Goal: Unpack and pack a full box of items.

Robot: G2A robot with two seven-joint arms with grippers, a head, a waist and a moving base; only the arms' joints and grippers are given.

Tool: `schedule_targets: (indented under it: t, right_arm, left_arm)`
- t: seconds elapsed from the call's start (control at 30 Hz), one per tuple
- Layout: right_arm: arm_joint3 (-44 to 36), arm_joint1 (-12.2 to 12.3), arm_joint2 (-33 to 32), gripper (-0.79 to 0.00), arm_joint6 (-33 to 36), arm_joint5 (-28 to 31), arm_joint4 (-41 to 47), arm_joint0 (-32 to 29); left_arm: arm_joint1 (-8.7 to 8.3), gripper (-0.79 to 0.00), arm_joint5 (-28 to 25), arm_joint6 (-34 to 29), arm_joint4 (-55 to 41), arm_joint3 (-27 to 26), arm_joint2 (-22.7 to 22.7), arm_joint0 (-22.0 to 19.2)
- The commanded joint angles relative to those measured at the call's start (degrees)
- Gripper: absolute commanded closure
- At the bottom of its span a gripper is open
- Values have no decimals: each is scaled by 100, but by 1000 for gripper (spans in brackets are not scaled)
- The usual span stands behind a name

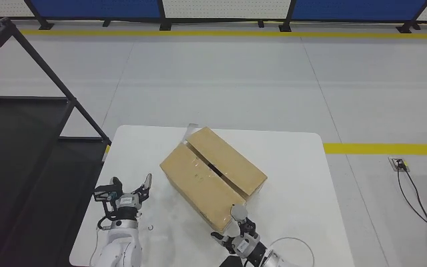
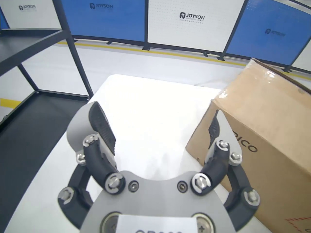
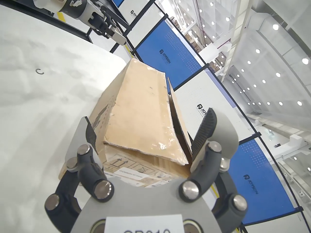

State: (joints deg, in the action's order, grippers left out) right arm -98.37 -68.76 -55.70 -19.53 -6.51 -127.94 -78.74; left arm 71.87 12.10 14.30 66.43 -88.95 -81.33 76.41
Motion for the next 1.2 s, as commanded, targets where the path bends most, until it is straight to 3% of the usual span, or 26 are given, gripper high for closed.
schedule_targets:
  t: [0.0, 0.27, 0.93, 1.07, 1.17]
  right_arm:
    - [75, -36, 97, -785, 132, -147, -113, 58]
    - [101, -110, 120, -785, 670, -828, -547, 6]
    - [10, -70, -824, -785, 1007, -933, -236, -328]
    - [-52, -69, -963, -785, 795, -1017, -13, -407]
    - [-204, -39, -1101, -785, -38, -829, 568, -557]
  left_arm:
    - [12, -785, 120, -18, 21, 37, -20, -36]
    - [39, -785, 158, -224, 138, 136, -58, -204]
    - [85, -785, -232, -766, 580, 496, 92, -601]
    - [99, -785, -337, -791, 676, 699, 157, -739]
    - [105, -785, -523, -842, 797, 841, 245, -828]
